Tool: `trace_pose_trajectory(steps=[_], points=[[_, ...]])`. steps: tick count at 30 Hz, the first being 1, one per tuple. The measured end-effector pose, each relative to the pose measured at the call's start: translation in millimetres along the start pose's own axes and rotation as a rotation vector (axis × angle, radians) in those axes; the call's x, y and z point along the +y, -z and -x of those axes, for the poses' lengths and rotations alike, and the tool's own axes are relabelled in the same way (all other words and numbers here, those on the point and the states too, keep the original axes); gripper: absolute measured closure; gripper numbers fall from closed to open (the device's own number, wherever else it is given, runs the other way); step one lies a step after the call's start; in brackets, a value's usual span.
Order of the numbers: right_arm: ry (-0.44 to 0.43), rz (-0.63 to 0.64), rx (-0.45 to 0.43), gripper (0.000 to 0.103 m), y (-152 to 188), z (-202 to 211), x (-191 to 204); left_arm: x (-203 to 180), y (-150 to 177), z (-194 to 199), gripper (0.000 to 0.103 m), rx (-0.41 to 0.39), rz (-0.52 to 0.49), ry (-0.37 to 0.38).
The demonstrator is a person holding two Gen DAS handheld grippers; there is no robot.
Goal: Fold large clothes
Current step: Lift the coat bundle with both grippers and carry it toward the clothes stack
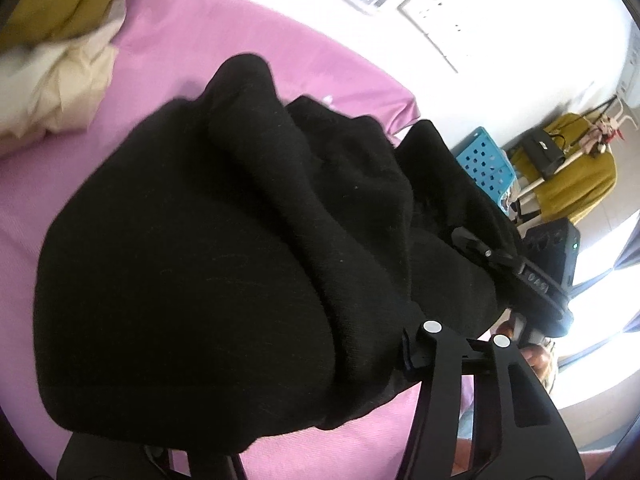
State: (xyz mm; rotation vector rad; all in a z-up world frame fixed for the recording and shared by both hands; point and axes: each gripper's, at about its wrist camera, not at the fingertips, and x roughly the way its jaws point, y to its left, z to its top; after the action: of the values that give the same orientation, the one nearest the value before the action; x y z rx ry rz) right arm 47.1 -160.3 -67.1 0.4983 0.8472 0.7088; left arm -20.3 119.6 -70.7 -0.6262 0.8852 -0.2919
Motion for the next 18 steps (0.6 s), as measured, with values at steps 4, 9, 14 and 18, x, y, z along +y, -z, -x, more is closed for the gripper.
trace_pose_trajectory(steps=[4, 9, 14, 18], points=[[-0.022, 0.063, -0.027, 0.083, -10, 11, 26, -11, -10, 15, 0.052, -0.032, -0.037, 0.008], [-0.047, 0.128, -0.058, 0.083, -27, 23, 56, -22, -25, 39, 0.052, -0.072, -0.072, 0.032], [-0.088, 0.19, -0.096, 0.084, -44, 33, 87, -32, -42, 71, 0.052, -0.121, -0.113, 0.051], [-0.118, 0.242, -0.116, 0.084, -60, 38, 113, -34, -57, 100, 0.052, -0.162, -0.138, 0.047]])
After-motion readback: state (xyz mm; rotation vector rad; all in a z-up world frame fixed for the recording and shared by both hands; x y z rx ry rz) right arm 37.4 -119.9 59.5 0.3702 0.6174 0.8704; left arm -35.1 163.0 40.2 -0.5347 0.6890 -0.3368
